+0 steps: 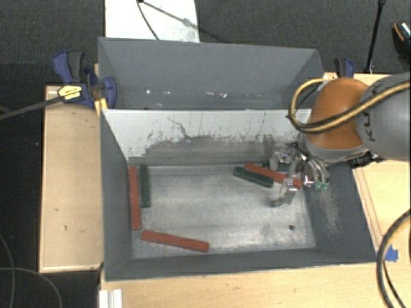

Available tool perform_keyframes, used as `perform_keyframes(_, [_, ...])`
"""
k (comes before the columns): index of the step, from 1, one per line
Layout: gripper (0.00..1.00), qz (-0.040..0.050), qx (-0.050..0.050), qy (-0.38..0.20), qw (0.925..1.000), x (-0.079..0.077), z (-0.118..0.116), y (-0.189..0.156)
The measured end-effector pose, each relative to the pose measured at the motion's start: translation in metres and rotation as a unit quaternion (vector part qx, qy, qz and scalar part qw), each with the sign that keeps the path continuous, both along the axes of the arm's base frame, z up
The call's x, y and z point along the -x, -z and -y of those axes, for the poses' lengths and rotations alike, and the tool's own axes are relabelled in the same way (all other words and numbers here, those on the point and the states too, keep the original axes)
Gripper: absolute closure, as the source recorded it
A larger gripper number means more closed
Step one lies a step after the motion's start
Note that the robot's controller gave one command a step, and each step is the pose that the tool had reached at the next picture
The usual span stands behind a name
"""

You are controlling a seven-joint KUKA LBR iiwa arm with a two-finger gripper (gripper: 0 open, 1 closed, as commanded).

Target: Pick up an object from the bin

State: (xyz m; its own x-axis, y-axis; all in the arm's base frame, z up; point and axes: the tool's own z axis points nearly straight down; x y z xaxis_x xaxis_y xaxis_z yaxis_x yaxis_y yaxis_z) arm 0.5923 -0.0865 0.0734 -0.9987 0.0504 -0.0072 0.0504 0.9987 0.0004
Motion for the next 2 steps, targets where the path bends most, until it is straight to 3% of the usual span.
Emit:
perform_keyframes(1, [1.0, -0.0014, 0.0, 0.0, 1.0, 0.001, 0.001, 0.0])
perform_keyframes(2, [1.0, 0.002, 0.002, 0.021, 0.9998, 0.019, 0.042, -0.128])
